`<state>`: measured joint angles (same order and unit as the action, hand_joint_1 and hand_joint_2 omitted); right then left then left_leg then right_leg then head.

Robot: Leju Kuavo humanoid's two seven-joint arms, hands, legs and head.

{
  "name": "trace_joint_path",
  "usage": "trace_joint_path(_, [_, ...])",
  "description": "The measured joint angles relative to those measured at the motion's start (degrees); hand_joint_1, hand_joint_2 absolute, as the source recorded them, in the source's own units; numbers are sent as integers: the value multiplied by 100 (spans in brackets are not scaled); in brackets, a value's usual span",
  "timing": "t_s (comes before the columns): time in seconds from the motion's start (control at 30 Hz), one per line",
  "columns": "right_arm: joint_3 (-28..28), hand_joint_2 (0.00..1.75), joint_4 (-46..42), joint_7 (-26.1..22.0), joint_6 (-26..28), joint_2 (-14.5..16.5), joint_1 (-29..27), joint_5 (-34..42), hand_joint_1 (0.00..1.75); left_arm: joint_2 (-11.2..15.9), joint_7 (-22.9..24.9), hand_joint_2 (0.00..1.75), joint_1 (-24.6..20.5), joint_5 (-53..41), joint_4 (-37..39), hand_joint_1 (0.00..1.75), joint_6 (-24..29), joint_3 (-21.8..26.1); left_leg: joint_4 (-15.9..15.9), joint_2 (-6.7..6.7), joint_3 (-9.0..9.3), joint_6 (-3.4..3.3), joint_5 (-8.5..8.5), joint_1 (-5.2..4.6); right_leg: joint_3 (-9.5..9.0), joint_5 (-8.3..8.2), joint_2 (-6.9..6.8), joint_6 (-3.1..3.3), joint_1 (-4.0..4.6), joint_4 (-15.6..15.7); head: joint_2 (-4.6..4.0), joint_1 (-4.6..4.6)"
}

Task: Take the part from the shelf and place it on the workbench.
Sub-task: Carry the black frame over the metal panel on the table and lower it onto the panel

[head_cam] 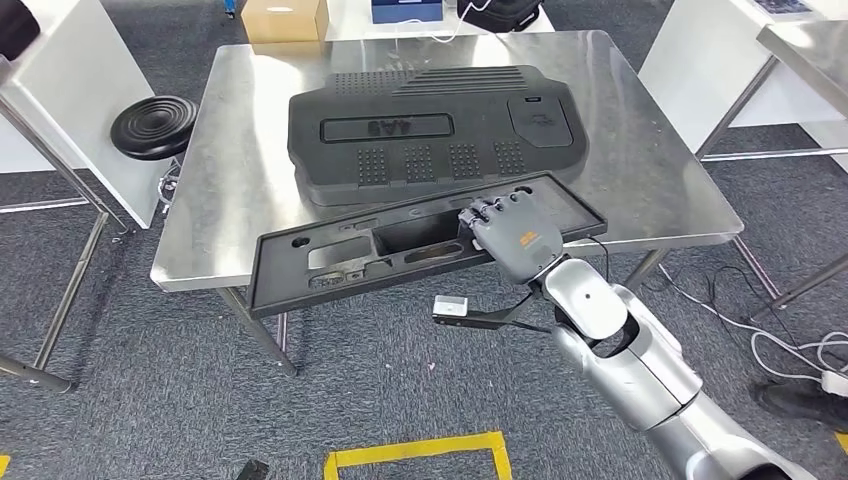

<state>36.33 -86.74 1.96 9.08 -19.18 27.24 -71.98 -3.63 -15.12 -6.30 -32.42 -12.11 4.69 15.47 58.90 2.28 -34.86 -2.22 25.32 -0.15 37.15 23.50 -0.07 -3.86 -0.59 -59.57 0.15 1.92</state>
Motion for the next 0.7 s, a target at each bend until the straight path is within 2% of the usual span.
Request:
trace_joint_path(0.07, [-9,175,24,105,0,-32,19,-144,175,-2,1,175,8,-1,1,0,5,6,-2,11,18,48,47,-25,-98,-35,4,91,26,190,1,5])
trace_joint_path(0.17, [-72,175,63,275,-3,-114,53,-400,175,3,1,175,20,-3,-1,0,9,21,114,-41,-20,132,140,-12,-165,-3,-1,202,-38,213,0,11])
trace_joint_path(0.2, [-109,175,83,306,-8,-148,82,-464,175,5,0,175,21,-8,-1,0,7,26,330,-80,-119,168,239,-3,-209,17,-6,240,-66,223,1,18])
trace_joint_path(0.23, [-146,175,114,327,-12,-179,119,-530,175,5,0,175,26,-19,-1,0,4,31,667,-120,-291,201,375,11,-254,45,-10,277,-76,225,1,21])
trace_joint_path(0.3, [-217,175,201,366,-18,-228,186,-668,175,3,2,175,39,-42,1,0,-3,37,1461,-168,-734,254,638,50,-340,112,-14,312,-78,225,1,26])
trace_joint_path(0.33, [-245,175,248,382,-18,-244,204,-725,175,3,3,175,46,-50,1,0,-4,38,1691,-179,-898,272,653,70,-387,149,-13,310,-83,224,1,26])
trace_joint_path(0.37, [-270,175,289,394,-18,-256,211,-761,175,3,4,175,52,-52,1,0,-5,39,1696,-190,-958,284,549,87,-443,191,-10,292,-93,224,1,27])
trace_joint_path(0.4, [-290,175,321,399,-18,-267,212,-781,175,4,5,175,55,-53,1,0,-5,39,1472,-199,-901,292,340,102,-509,237,-7,270,-108,223,1,27])
trace_joint_path(0.43, [-304,175,348,402,-18,-276,217,-793,175,5,6,175,56,-54,1,0,-4,40,1078,-209,-753,299,69,117,-585,291,-4,238,-124,223,1,28])
trace_joint_path(0.47, [-319,175,372,409,-18,-283,227,-810,175,4,7,175,56,-55,2,0,-4,40,694,-216,-584,309,-126,117,-639,346,-1,197,-121,222,1,30])
trace_joint_path(0.5, [-335,175,393,424,-16,-290,245,-836,175,3,7,175,52,-56,4,0,-4,40,371,-217,-422,296,-221,112,-683,395,2,154,-115,218,0,34])
trace_joint_path(0.53, [-353,175,412,445,-13,-296,266,-869,175,1,10,175,46,-59,5,0,-5,40,181,-214,-319,273,-237,101,-706,427,3,112,-106,228,0,34])
trace_joint_path(0.63, [-409,175,462,501,-4,-321,300,-954,175,-5,19,175,30,-81,6,0,-3,40,87,-183,-240,133,-123,75,-738,449,0,10,-91,245,0,25])
trace_joint_path(0.7, [-456,175,508,516,21,-349,316,-1004,175,-5,28,175,27,-103,4,0,4,42,65,-144,-184,42,-87,78,-601,535,-2,-6,-96,-7,0,10])
